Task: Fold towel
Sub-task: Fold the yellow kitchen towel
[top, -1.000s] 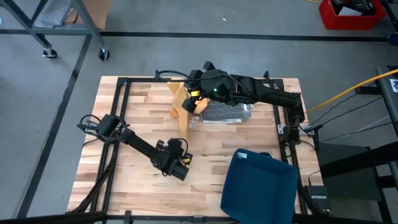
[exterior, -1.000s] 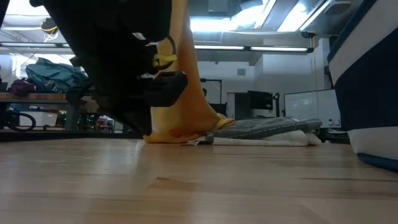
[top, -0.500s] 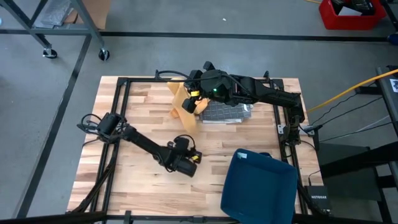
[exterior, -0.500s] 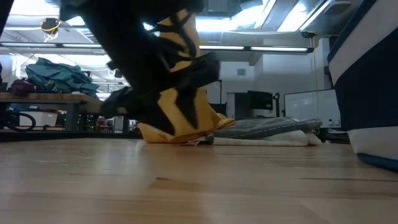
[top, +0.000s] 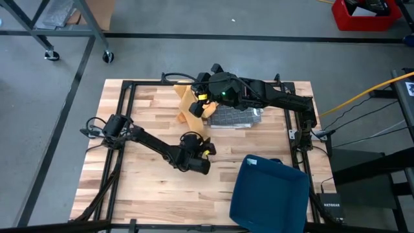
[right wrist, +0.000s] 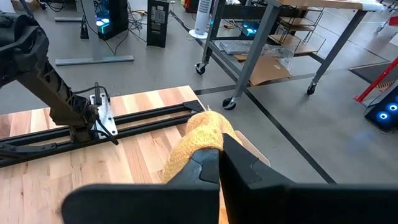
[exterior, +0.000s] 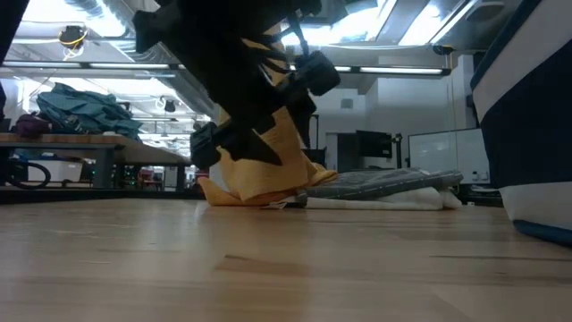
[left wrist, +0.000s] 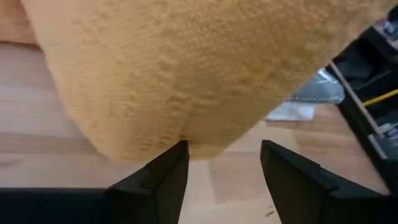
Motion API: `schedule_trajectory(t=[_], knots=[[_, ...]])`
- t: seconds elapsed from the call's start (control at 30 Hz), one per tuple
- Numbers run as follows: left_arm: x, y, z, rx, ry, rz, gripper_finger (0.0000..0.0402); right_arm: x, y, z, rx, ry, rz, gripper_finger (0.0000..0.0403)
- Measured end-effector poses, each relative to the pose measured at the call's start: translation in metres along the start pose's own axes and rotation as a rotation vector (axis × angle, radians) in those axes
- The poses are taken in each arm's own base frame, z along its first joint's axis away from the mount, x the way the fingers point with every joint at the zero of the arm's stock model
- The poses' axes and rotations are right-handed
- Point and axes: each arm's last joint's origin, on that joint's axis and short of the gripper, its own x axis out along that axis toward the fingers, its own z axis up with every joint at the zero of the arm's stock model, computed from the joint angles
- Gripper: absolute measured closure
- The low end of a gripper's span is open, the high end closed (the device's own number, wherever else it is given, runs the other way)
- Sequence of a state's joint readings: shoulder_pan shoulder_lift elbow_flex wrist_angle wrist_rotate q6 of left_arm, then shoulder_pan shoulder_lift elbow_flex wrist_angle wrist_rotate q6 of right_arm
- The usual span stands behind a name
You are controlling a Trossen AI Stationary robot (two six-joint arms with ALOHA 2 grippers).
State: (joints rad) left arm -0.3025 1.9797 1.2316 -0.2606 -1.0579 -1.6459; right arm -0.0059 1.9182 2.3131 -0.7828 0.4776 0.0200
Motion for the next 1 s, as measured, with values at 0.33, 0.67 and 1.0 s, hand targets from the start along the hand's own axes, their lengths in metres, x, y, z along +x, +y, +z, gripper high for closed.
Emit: schedule_trajectory(t=[0.33, 0.67, 1.0], knots=[[0.005, -0.009, 0.003, -0.061, -0.010, -0.047, 0.0210, 0.000, -0.001, -0.001, 0.028, 0.006, -0.023, 0.0402], [-0.008, -0.007, -0.004, -0.020, -0.002, -0.060, 0.0210, 0.011, -0.041, -0.020, 0.154, 0.156, -0.347, 0.0402], [-0.013, -0.008, -0.006, -0.012, -0.035, -0.072, 0.0210, 0.020, -0.078, -0.037, 0.340, 0.276, -0.466, 0.0402]])
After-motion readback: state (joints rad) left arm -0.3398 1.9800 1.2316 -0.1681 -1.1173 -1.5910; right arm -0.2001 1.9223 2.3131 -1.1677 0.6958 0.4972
